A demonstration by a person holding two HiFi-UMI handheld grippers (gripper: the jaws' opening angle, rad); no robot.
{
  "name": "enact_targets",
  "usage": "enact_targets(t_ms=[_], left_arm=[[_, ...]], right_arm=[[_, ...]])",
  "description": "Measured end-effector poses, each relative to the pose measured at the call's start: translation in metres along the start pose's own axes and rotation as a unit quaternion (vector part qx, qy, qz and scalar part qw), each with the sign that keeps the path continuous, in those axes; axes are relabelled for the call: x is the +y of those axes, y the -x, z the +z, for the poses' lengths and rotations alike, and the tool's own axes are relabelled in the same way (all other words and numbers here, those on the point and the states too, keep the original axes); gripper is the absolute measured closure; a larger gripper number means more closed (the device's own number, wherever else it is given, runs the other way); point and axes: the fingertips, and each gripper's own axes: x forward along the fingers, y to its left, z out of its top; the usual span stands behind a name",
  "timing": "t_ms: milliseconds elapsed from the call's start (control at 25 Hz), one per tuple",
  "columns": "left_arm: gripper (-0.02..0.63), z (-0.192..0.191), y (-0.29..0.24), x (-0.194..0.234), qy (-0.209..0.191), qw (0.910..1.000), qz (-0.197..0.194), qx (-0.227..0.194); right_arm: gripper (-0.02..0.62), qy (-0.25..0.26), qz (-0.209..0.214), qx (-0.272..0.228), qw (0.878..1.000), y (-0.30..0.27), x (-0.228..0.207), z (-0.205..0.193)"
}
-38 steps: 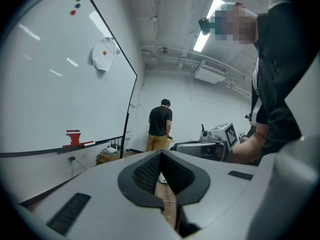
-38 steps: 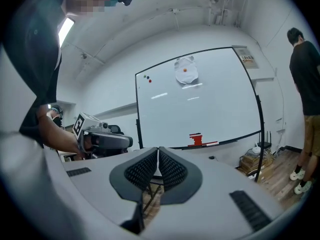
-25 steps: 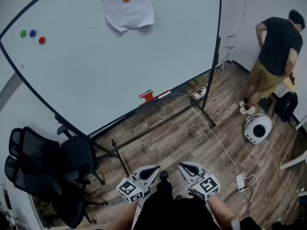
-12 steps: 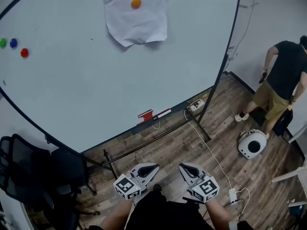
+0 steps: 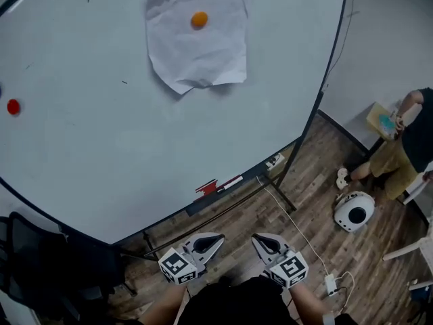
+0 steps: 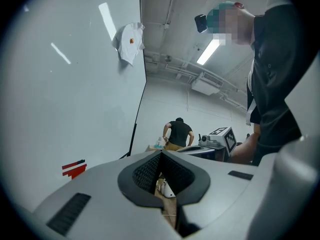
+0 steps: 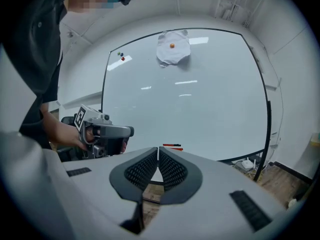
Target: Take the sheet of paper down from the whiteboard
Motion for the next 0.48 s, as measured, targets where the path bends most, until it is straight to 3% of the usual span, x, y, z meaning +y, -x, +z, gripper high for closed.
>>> enact_targets(t_ms=[240,480], left_arm=[[0.595,0.007,0.0,0.012,0.016,0.9998,-0.008,-0.009],[0.595,0.008,-0.003,0.029,0.004,0.9998,0.002,-0.018]], right_arm=[[0.572,0.011,-0.003,0.003,1.0,-0.021,-0.01,0.007],[0.572,0.009,0.006,0.012,1.0,-0.037,-0.027,0.005]])
